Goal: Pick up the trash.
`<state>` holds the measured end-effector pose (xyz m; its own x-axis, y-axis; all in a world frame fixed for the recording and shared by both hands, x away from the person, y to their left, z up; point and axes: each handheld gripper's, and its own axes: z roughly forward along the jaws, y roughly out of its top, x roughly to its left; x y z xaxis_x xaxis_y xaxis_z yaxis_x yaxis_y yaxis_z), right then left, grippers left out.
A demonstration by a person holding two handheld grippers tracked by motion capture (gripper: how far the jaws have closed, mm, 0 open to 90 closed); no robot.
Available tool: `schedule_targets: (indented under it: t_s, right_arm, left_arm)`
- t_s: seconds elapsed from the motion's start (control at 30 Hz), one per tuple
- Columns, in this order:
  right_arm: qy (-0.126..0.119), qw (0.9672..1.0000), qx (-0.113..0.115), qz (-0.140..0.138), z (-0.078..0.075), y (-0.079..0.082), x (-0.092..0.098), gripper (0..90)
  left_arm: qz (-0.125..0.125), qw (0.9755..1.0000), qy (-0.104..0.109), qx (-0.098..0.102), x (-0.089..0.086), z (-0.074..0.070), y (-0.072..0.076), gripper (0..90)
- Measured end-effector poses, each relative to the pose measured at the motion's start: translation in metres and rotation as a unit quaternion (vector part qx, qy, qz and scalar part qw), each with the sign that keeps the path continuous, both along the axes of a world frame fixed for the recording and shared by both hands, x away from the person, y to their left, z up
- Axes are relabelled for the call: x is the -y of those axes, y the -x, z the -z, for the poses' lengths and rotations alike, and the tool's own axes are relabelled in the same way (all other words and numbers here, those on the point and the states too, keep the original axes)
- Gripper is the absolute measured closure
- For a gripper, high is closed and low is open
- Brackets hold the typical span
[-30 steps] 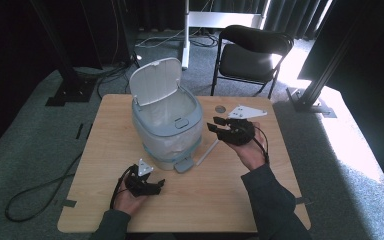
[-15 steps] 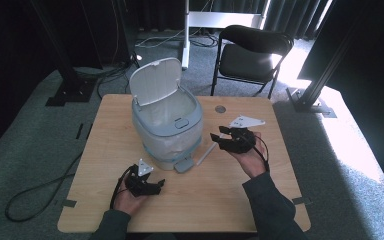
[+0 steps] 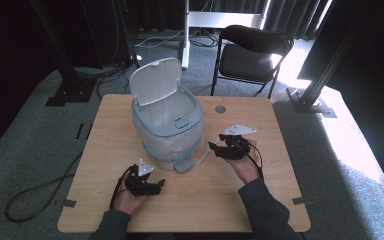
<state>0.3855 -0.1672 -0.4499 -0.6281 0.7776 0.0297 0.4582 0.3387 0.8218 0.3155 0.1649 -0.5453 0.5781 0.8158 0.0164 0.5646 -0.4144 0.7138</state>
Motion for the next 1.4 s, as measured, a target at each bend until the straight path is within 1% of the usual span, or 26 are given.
schedule_targets:
  t_s: [0.03,0.07,0.1,0.13,0.23,0.4,0.5,0.57,0.77,0.93,1.0,1.03,1.1,1.2,1.27,1.33,1.4]
  right_arm:
    - [0.000,1.0000,0.000,0.000,0.000,0.000,0.000,42.6]
    - [0.002,1.0000,-0.004,0.001,0.004,-0.001,-0.001,42.5]
    - [0.009,0.9999,-0.010,0.005,0.010,-0.003,-0.002,40.8]
    - [0.014,0.9998,-0.010,0.008,0.011,-0.003,-0.003,40.2]
    - [0.015,0.9997,-0.015,0.015,0.017,-0.005,-0.008,37.4]
    - [0.032,0.9987,-0.023,0.032,0.028,-0.007,-0.017,32.0]
    - [0.033,0.9982,-0.028,0.042,0.034,-0.009,-0.021,30.3]
    - [0.039,0.9976,-0.031,0.048,0.038,-0.012,-0.024,30.1]
    - [0.050,0.9954,-0.052,0.063,0.054,-0.025,-0.033,30.1]
    - [0.061,0.9936,-0.060,0.075,0.064,-0.032,-0.040,30.1]
    - [0.069,0.9927,-0.062,0.076,0.067,-0.033,-0.042,30.1]
    - [0.069,0.9927,-0.062,0.076,0.067,-0.033,-0.042,30.1]
    - [0.084,0.9913,-0.065,0.078,0.072,-0.034,-0.042,30.2]
    - [0.090,0.9897,-0.074,0.082,0.076,-0.036,-0.038,30.2]
    - [0.087,0.9895,-0.078,0.085,0.077,-0.036,-0.037,31.2]
    - [0.085,0.9882,-0.085,0.094,0.077,-0.037,-0.031,32.4]
    - [0.084,0.9875,-0.093,0.096,0.077,-0.039,-0.025,34.8]
  left_arm:
    - [0.000,1.0000,0.000,0.000,0.000,0.000,0.000,18.0]
    - [0.000,1.0000,0.001,0.000,0.000,0.000,0.000,18.0]
    - [0.000,1.0000,0.001,0.000,0.000,0.000,0.000,18.0]
    - [0.000,1.0000,0.001,0.000,0.000,0.000,0.000,18.0]
    - [0.000,1.0000,0.001,0.000,0.000,0.000,0.000,18.0]
    - [0.000,1.0000,0.000,0.000,0.000,0.000,0.000,18.0]
    - [0.000,1.0000,0.000,0.000,0.000,0.000,0.000,18.0]
    - [0.000,1.0000,0.000,0.000,0.000,0.000,0.000,18.0]
    - [0.001,1.0000,0.001,0.000,0.000,0.000,0.000,18.0]
    - [0.000,1.0000,0.001,0.000,0.000,0.000,0.000,18.0]
    - [0.001,1.0000,0.001,0.000,0.000,0.000,0.000,18.0]
    - [0.001,1.0000,0.001,0.000,0.000,0.000,0.000,18.0]
    - [0.001,1.0000,0.001,0.000,0.000,0.000,0.000,18.0]
    - [0.000,1.0000,0.002,0.000,0.000,0.000,0.000,18.0]
    - [0.001,1.0000,0.001,0.000,0.000,0.000,0.000,18.0]
    - [0.000,1.0000,0.002,0.000,0.000,0.000,0.000,18.0]
    - [0.001,1.0000,0.001,0.000,0.000,0.000,0.000,18.0]
